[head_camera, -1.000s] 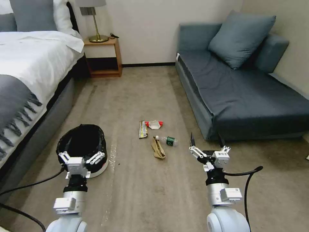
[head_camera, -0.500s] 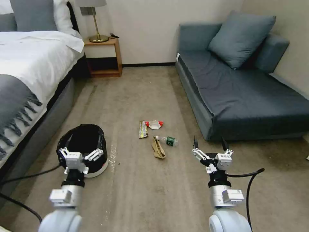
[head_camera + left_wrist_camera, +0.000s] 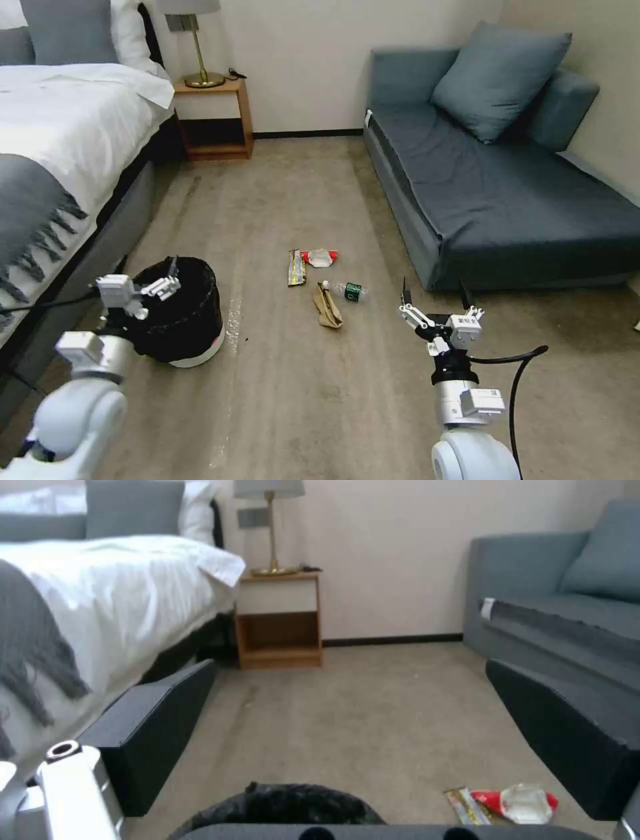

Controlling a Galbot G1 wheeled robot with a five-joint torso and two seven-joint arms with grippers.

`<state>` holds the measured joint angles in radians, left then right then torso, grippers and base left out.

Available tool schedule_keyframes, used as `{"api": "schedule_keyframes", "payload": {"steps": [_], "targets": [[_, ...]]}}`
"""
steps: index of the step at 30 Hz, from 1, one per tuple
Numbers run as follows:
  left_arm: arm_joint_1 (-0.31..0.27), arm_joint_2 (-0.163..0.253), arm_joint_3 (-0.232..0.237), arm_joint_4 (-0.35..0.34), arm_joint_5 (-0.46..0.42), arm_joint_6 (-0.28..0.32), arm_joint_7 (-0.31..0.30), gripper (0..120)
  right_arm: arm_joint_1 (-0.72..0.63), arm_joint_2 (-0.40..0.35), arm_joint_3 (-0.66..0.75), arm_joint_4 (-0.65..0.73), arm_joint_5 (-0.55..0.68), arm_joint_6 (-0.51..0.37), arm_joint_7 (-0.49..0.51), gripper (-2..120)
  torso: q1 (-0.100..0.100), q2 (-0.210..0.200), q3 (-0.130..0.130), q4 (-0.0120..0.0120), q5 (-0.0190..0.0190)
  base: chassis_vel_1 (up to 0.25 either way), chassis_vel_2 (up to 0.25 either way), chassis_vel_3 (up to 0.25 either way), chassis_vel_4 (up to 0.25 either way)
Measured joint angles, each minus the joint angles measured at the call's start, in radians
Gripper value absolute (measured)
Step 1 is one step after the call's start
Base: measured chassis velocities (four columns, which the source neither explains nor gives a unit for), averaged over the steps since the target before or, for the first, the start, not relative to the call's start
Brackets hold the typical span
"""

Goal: Pick up the trash bin, then pick up the garbage on the floor and place it into the trash bin.

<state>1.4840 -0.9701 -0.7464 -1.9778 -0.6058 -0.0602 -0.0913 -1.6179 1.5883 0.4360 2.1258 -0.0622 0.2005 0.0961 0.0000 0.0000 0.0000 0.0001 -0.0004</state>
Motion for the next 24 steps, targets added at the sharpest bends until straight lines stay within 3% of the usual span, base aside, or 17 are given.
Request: {"api": "schedule_keyframes", "payload": {"steps": [3,10,17,20,24], "targets": [[-0.035,0.049,-0.016,0.052,-0.104,0.002,0.006,100,-0.004,-0.001,0.0,0.0,0.0,0.0,0.002,100,0.0,0.0,0.0,-0.0002,0.0004,0.0,0.0,0.0,0.0],[-0.075,0.075,-0.016,0.121,-0.152,0.045,-0.006,100,-0.005,-0.003,0.001,0.003,0.003,0.001,0.004,100,0.0,0.0,0.0,-0.0001,0.0002,0.0,0.0,0.0,0.0],[-0.149,0.164,-0.009,0.255,-0.186,0.176,-0.022,100,-0.009,-0.007,0.001,0.001,0.009,0.005,0.009,100,0.0,0.0,0.0,-0.0001,0.0003,0.0,0.0,0.0,0.0],[-0.166,0.194,-0.003,0.298,-0.197,0.219,-0.007,100,-0.008,-0.009,0.001,-0.001,0.011,0.005,0.012,100,0.0,0.0,0.0,-0.0001,0.0002,0.0,0.0,0.0,0.0],[-0.201,0.256,0.016,0.392,-0.215,0.329,0.056,100,-0.009,-0.01,0.001,-0.004,0.013,0.007,0.014,100,0.0,0.0,0.0,-0.0001,0.0002,0.0,0.0,0.0,0.0]]}}
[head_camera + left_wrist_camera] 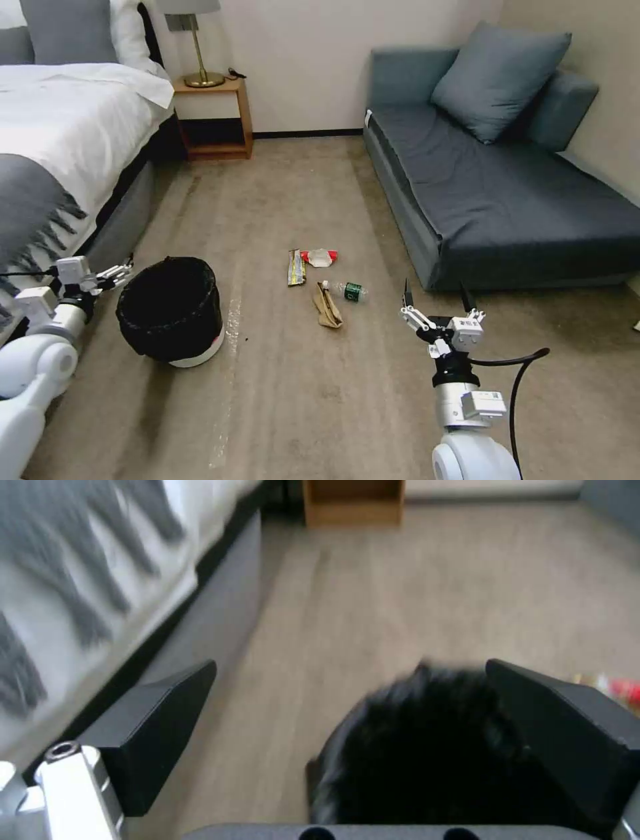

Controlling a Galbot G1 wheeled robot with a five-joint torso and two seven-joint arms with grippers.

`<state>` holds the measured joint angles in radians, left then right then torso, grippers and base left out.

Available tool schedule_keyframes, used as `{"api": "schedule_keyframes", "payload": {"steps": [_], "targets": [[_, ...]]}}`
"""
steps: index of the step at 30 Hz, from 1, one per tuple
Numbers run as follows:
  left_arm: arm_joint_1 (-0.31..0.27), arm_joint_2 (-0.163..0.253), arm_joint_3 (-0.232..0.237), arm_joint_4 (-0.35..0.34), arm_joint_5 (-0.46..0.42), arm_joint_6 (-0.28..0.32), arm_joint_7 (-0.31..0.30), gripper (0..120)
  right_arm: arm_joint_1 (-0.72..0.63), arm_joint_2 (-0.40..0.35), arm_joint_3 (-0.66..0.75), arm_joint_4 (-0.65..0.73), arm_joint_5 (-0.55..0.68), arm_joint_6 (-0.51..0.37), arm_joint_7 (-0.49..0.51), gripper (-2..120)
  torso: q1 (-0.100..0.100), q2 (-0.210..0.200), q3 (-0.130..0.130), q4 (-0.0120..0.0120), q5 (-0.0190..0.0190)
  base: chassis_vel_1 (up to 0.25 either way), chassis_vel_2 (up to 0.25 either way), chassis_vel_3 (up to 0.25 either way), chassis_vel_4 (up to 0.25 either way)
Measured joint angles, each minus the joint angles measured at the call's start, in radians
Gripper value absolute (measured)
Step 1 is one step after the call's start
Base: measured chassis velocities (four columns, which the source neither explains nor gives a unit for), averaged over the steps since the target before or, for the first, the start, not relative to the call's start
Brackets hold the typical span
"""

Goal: Pick up the trash bin, then pick up the garbage on the floor and place it into the trash bin.

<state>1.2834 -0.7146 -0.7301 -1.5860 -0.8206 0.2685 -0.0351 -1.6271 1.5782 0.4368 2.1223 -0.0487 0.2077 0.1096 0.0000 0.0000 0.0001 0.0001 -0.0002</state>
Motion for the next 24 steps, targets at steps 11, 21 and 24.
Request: {"api": "schedule_keyframes", "payload": {"steps": [11,21,24], "targets": [[-0.161,0.044,0.066,0.135,0.028,0.196,0.093,100,-0.001,-0.005,0.008,-0.002,0.004,0.0,0.005,100,0.0,0.0,0.0,-0.0003,0.0001,0.0,0.0,0.0,0.0],[-0.305,0.018,0.134,0.249,-0.039,0.297,0.146,100,-0.007,-0.003,0.014,-0.001,-0.002,-0.004,0.007,100,0.0,0.0,0.0,-0.0001,0.0001,0.0,0.0,0.0,0.0],[-0.336,0.008,0.173,0.276,-0.041,0.308,0.16,100,-0.01,-0.003,0.016,0.003,-0.005,-0.006,0.008,100,0.0,0.0,0.0,-0.0003,0.0003,0.0,0.0,0.0,0.0]]}}
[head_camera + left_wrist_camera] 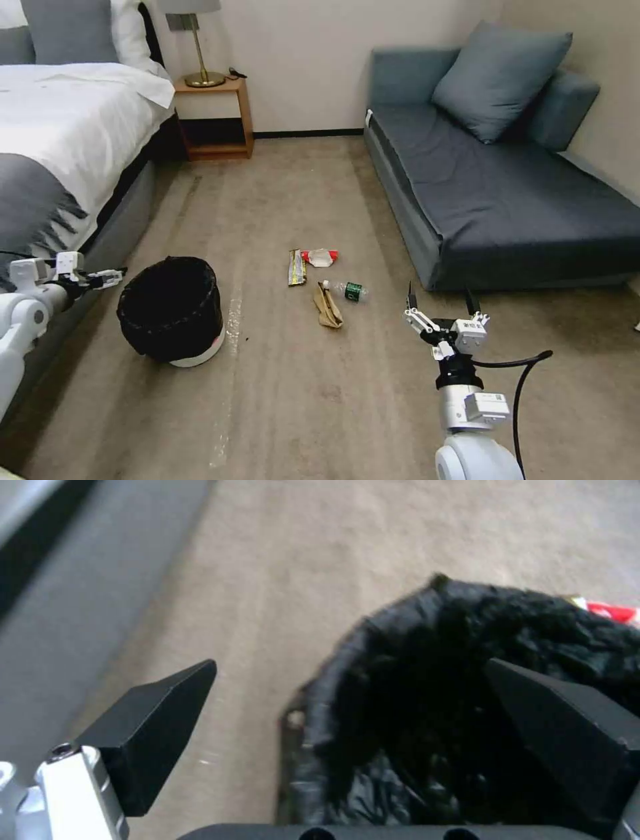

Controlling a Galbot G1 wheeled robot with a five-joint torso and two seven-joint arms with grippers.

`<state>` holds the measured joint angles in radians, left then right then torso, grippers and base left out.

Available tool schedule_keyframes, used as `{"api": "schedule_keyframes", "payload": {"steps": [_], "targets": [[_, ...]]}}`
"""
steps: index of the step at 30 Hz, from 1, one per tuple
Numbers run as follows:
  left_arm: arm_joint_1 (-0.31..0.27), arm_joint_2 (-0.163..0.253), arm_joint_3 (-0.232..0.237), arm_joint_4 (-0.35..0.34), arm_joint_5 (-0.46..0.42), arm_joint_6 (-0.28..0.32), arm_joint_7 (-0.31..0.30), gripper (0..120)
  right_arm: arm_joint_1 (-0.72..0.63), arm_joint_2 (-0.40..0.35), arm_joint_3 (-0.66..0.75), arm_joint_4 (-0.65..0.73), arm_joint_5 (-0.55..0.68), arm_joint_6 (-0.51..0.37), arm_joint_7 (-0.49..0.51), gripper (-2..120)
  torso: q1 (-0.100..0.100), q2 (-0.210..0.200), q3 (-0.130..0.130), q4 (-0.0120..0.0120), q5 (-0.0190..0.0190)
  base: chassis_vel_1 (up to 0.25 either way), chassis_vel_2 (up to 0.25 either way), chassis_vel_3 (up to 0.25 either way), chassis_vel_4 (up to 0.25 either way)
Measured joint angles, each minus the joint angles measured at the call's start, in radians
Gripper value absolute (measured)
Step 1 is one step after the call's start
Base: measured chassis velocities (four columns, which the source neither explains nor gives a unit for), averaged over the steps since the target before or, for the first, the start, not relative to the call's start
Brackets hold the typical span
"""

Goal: Pick up the trash bin, then pick up the garbage on the floor and place it into the trash bin.

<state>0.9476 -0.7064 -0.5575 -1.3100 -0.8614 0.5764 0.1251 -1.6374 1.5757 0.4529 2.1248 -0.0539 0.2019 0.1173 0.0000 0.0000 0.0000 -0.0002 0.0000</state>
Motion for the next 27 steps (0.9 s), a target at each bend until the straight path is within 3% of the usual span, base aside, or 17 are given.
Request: {"api": "schedule_keyframes", "payload": {"steps": [7,12,27], "targets": [[-0.11,-0.045,0.103,0.121,0.036,0.013,0.005,100,-0.009,0.004,0.006,-0.003,-0.007,0.0,0.004,100,0.0,0.0,0.0,0.0,-0.0001,0.0,0.0,0.0,0.0],[-0.152,-0.06,0.135,0.17,0.047,0.016,0.005,100,-0.008,0.004,0.008,-0.008,-0.008,0.0,0.006,100,0.0,0.0,0.0,0.0001,0.0,0.0,0.0,0.0,0.0],[-0.185,-0.079,0.157,0.248,0.102,0.04,0.012,97,0.002,0.003,0.007,-0.019,-0.007,-0.001,0.014,100,0.0,0.0,0.0,0.0004,0.0,0.0,0.0,0.0,0.0]]}}
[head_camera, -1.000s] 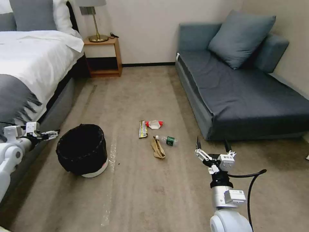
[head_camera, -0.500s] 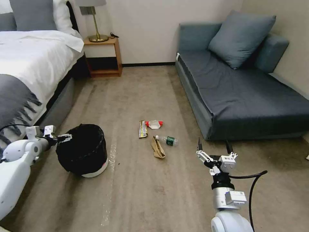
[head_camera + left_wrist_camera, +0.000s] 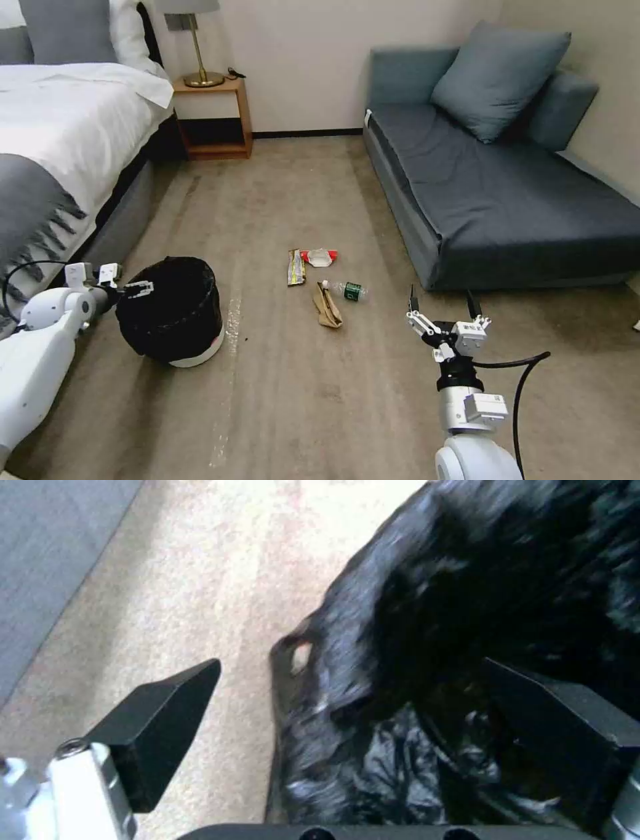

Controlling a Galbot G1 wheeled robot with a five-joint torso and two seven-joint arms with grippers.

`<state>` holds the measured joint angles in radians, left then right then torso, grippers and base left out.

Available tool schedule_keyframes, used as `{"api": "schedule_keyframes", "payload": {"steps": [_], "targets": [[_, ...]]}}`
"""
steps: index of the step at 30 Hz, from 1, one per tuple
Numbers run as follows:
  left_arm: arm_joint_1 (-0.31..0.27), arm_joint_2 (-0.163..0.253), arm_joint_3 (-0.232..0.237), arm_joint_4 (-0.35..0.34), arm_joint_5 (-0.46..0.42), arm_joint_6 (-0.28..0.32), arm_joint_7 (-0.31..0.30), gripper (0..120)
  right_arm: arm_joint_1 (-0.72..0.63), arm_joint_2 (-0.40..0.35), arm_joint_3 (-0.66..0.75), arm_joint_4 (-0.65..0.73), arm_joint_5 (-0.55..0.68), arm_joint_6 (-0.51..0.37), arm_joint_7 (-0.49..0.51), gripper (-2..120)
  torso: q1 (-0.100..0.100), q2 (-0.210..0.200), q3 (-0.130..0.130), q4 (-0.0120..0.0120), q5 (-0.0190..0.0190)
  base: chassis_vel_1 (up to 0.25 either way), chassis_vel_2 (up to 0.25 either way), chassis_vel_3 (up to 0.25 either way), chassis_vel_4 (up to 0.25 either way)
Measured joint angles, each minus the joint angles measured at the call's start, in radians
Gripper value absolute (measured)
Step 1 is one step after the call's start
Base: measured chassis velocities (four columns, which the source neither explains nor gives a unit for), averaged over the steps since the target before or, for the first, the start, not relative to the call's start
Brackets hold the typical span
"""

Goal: Pick up the trash bin, then pick up the garbage on the floor and place it into the trash bin.

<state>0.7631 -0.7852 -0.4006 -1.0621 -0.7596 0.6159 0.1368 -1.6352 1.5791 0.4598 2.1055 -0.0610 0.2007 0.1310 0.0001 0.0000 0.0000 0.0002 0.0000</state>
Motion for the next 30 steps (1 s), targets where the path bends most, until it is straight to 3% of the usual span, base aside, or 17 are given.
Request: {"api": "schedule_keyframes", "payload": {"steps": [5,10,23,25,26,30], "targets": [[-0.008,-0.019,0.001,0.028,0.019,-0.002,0.006,92,-0.002,-0.002,0.0,0.003,0.001,0.0,0.003,100,0.0,0.0,0.0,0.0,0.0006,0.0,0.0,0.0,0.0],[-0.01,-0.029,-0.001,0.033,0.023,-0.005,0.006,79,-0.003,-0.004,0.002,0.006,0.002,0.0,0.007,100,0.0,0.0,0.0,0.0,0.0008,0.0,0.0,0.0,0.0],[0.007,-0.028,-0.02,0.022,0.011,-0.005,0.006,32,0.0,-0.003,0.002,0.006,0.002,0.0,0.012,100,0.0,0.0,0.0,-0.0001,0.0,0.0,0.0,0.0,0.0],[0.008,-0.028,-0.021,0.022,0.01,-0.006,0.006,30,0.001,-0.003,0.002,0.006,0.002,0.0,0.012,100,0.0,0.0,0.0,-0.0001,0.0,0.0,0.0,0.0,0.0],[0.016,-0.028,-0.029,0.011,0.005,-0.007,-0.001,22,0.001,-0.003,0.002,0.006,0.002,0.0,0.013,100,0.0,0.0,0.0,-0.0001,-0.0003,0.0,0.0,0.0,0.0],[0.034,-0.028,-0.051,-0.02,-0.01,-0.013,-0.024,11,0.002,-0.003,0.001,0.006,0.003,0.0,0.013,100,0.0,0.0,0.0,-0.0002,-0.0006,0.0,0.0,0.0,0.0]]}}
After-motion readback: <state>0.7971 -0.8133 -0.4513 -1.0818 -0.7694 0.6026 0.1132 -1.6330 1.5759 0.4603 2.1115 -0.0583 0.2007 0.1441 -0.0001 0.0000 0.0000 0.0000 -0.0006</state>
